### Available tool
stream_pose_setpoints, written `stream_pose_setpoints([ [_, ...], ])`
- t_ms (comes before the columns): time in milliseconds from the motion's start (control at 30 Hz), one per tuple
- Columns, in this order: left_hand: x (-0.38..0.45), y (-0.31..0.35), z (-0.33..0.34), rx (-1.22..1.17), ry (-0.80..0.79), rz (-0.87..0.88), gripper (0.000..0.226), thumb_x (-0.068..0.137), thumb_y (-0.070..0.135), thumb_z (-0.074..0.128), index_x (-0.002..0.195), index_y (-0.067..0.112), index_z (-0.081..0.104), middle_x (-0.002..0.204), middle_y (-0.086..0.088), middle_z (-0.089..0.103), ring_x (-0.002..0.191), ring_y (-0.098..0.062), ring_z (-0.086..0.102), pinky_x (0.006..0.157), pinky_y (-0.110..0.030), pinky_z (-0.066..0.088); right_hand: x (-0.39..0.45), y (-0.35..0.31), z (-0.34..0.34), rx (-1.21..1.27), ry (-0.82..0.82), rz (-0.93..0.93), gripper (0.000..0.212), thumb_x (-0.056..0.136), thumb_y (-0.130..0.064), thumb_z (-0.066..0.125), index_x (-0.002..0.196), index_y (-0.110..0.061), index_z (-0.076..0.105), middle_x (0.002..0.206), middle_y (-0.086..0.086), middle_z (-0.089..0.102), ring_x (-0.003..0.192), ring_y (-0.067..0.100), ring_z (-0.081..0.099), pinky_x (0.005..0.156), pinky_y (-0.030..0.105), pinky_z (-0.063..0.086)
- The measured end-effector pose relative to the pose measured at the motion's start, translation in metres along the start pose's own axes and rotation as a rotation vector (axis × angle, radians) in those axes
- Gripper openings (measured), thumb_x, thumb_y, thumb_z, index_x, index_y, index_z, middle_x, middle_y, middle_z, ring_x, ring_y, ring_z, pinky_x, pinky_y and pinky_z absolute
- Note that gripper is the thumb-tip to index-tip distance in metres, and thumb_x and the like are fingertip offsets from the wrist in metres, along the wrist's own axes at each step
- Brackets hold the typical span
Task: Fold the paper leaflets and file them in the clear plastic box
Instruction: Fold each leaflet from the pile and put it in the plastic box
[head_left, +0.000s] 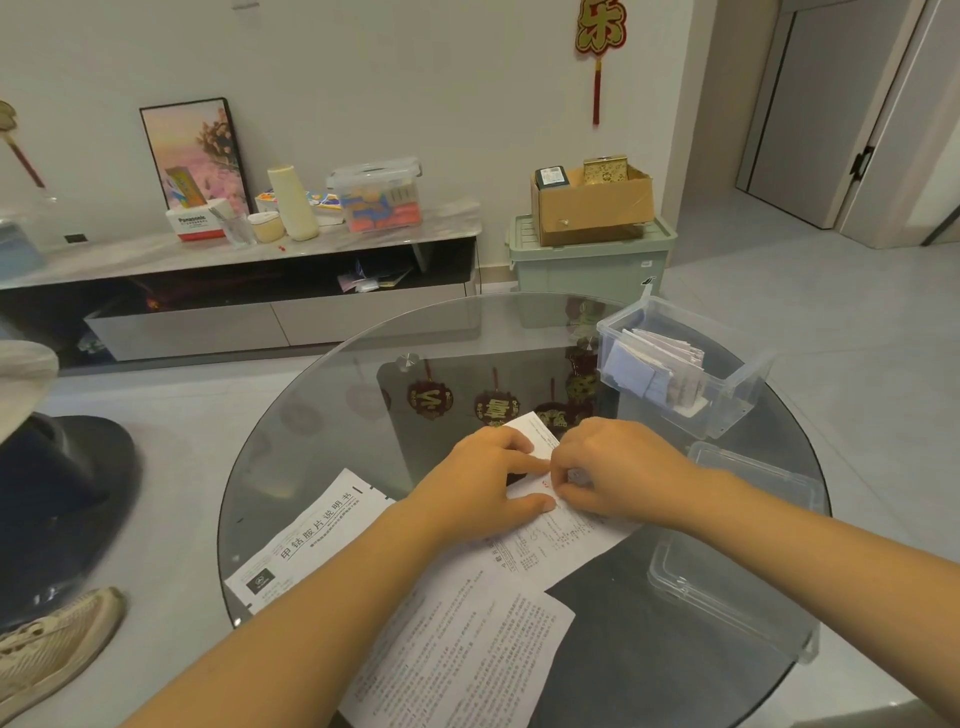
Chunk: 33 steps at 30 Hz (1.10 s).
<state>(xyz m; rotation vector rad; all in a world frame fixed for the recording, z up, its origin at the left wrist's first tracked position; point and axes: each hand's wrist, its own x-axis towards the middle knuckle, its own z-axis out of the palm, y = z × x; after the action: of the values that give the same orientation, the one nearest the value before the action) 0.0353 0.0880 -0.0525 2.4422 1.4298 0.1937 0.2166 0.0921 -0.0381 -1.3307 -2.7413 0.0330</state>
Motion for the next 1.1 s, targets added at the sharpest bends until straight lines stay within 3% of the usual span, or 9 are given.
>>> stream_pose_setpoints([
  [167, 0.002, -0.001, 0.0, -0.006, -0.04, -0.004, 0.048, 0.089, 0.048, 0.055, 0.134, 0.033, 0.051, 0.141, 0.012, 0.04, 0.127, -0.007, 0.037, 0.105, -0.026, 0.034, -0.002, 0.006, -0.004, 0.031, -0.083, -0.016, 0.023, 0.092, -0.042, 0.052, 0.11, -0.036, 0.065, 0.116, -0.016, 0.061, 0.109, 0.006, 0.052, 0.09, 0.027, 0.045],
  [467, 0.002, 0.0, -0.003, -0.05, -0.023, 0.008, 0.045, 0.086, 0.048, 0.061, 0.129, 0.034, 0.056, 0.137, 0.011, 0.044, 0.123, -0.006, 0.041, 0.1, -0.023, 0.034, -0.004, -0.001, 0.0, -0.047, -0.018, -0.108, 0.027, 0.097, -0.034, 0.039, 0.108, -0.025, 0.061, 0.106, -0.007, 0.061, 0.096, 0.01, 0.053, 0.082, 0.025, 0.045],
  [667, 0.003, 0.0, -0.003, -0.05, 0.014, -0.001, 0.041, 0.085, 0.046, 0.063, 0.123, 0.032, 0.061, 0.132, 0.011, 0.051, 0.117, -0.006, 0.046, 0.097, -0.023, 0.039, -0.001, 0.003, -0.003, 0.144, -0.058, 0.039, 0.018, 0.095, -0.033, 0.046, 0.097, -0.022, 0.06, 0.103, -0.008, 0.059, 0.092, 0.008, 0.051, 0.081, 0.023, 0.046],
  [800, 0.006, 0.001, 0.0, -0.064, 0.103, -0.03, 0.024, 0.087, 0.039, 0.064, 0.106, 0.027, 0.071, 0.115, 0.01, 0.062, 0.103, -0.007, 0.055, 0.092, -0.028, 0.046, 0.001, 0.005, -0.006, 0.309, -0.05, 0.103, 0.007, 0.094, -0.028, 0.051, 0.093, -0.027, 0.058, 0.096, -0.014, 0.057, 0.09, 0.005, 0.054, 0.084, 0.024, 0.049],
  [967, 0.007, 0.002, 0.002, -0.152, 0.214, -0.112, 0.009, 0.091, 0.031, 0.059, 0.085, 0.025, 0.062, 0.087, 0.009, 0.062, 0.073, -0.01, 0.056, 0.064, -0.019, 0.044, 0.004, 0.01, 0.0, 0.45, -0.024, 0.171, 0.024, 0.086, -0.047, 0.059, 0.105, -0.032, 0.058, 0.1, -0.016, 0.062, 0.091, 0.004, 0.058, 0.082, 0.025, 0.052],
  [1100, 0.008, 0.003, 0.006, -0.22, 0.276, -0.185, 0.008, 0.092, 0.024, 0.058, 0.086, 0.025, 0.051, 0.102, 0.005, 0.066, 0.081, -0.011, 0.06, 0.064, -0.017, 0.05, 0.007, 0.012, 0.009, 0.442, 0.033, 0.272, 0.026, 0.087, -0.029, 0.061, 0.113, -0.029, 0.055, 0.107, -0.009, 0.062, 0.091, 0.006, 0.057, 0.082, 0.029, 0.052],
])
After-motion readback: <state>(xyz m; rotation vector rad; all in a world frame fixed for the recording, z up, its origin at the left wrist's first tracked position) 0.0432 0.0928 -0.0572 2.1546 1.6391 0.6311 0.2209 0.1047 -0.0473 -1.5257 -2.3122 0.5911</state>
